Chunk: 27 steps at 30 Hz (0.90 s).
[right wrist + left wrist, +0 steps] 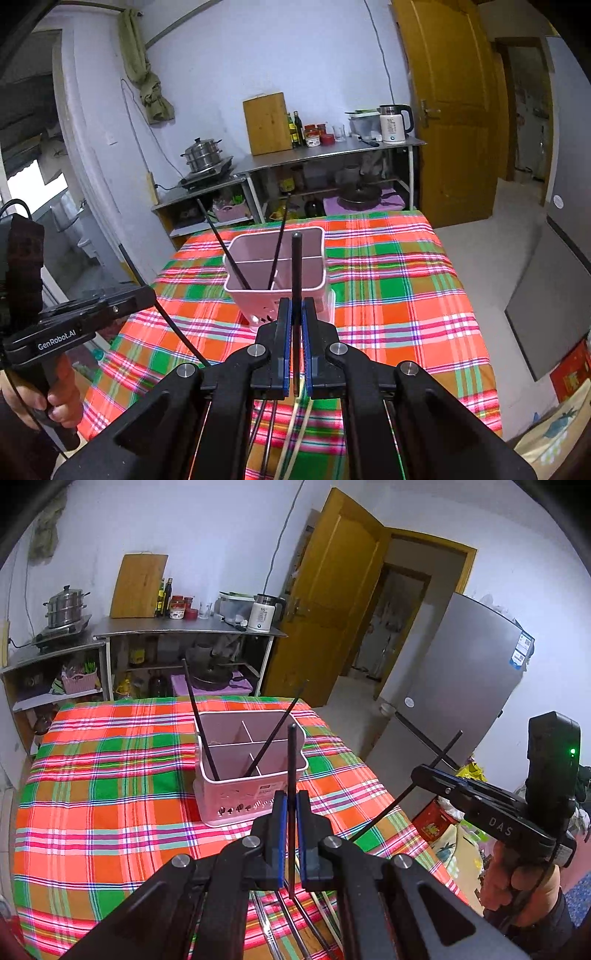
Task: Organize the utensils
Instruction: 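Lift the held chopsticks in both tools and carry them over the basket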
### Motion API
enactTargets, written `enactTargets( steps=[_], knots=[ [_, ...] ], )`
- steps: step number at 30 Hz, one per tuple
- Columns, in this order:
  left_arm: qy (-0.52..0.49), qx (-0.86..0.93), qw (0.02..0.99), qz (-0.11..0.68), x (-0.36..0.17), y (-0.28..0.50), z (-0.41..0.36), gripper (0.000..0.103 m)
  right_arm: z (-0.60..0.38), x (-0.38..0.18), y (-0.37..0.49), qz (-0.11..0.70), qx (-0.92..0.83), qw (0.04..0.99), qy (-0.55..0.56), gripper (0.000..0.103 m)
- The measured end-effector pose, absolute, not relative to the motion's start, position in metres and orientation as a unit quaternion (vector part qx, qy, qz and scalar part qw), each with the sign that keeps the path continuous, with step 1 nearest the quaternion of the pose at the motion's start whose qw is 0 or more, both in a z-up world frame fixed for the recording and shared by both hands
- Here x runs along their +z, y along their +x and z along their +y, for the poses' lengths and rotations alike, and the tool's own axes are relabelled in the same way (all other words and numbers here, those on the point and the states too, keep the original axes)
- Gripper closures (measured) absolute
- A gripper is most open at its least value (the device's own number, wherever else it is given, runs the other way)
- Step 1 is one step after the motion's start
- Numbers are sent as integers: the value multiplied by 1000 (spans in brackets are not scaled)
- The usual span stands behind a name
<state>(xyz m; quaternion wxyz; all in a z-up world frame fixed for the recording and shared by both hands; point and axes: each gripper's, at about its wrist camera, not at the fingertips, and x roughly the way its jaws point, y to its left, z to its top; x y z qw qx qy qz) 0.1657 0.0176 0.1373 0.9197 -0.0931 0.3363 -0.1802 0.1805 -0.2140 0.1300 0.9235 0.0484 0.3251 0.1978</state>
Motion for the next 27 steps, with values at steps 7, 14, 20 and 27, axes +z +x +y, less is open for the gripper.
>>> enactTargets(
  steps=[7, 14, 20, 27],
  knots=[
    [-93, -170, 921, 338, 137, 173, 25, 99, -206, 129, 194, 324, 210, 921, 54, 98],
    [-88, -163, 930, 317, 168, 193, 34, 99, -186, 148, 213, 305, 229, 923, 55, 98],
    [-77, -157, 940, 292, 203, 213, 37, 99, -171, 175, 231, 277, 241, 929, 55, 98],
    [-80, -143, 948, 272, 224, 239, 47, 99, -158, 192, 252, 257, 240, 934, 56, 98]
  ],
)
